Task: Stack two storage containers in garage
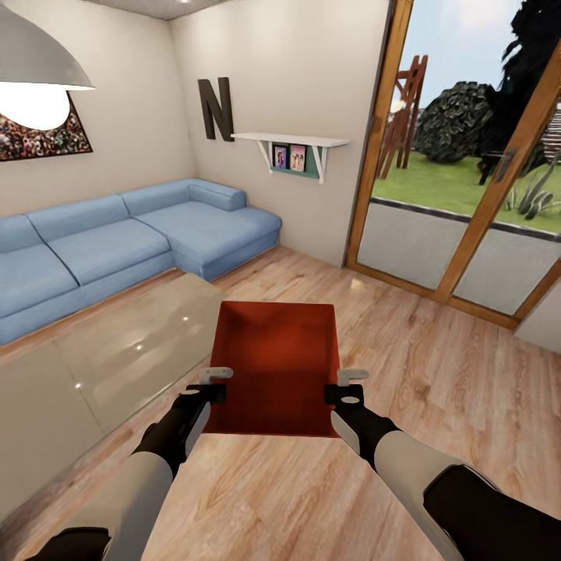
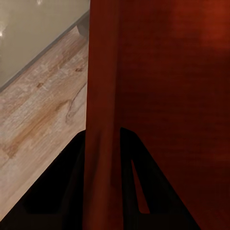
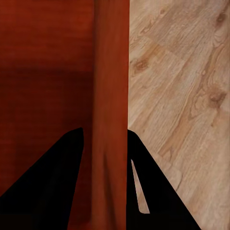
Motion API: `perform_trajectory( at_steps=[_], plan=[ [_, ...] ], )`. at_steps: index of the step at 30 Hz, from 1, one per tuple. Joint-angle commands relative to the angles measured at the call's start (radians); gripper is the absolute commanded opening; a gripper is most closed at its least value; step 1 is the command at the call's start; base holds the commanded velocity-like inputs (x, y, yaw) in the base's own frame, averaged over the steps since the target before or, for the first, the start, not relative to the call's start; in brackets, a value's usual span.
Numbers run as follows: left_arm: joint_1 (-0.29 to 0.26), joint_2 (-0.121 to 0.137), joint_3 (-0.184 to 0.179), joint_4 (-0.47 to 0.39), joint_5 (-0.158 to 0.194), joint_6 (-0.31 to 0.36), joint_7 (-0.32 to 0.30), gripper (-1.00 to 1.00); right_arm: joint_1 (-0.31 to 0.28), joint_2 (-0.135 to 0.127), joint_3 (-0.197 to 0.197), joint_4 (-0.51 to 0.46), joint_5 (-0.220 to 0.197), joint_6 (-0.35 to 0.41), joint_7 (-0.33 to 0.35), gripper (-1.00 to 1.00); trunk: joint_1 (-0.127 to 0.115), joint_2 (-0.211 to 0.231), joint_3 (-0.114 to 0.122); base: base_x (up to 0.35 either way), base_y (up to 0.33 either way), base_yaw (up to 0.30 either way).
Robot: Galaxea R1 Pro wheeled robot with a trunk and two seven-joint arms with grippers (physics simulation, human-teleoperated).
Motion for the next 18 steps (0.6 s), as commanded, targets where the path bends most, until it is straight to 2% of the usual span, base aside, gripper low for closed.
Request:
perform_trajectory(
  at_steps=[1,18],
  plan=[
    [0.0,-0.005,0.014,0.0,-0.002,0.006,-0.003,-1.0,-0.001,0.009,-0.012,-0.004,0.016,-0.007,-0.001,-1.0,0.001,-0.002,0.0,0.0,0.0,0.0],
    [0.0,-0.005,0.014,0.0,-0.002,0.006,-0.003,-1.0,-0.001,0.009,-0.012,-0.004,0.016,-0.008,-0.001,-1.0,0.001,-0.002,0.026,0.0,0.0,0.0]
  ],
)
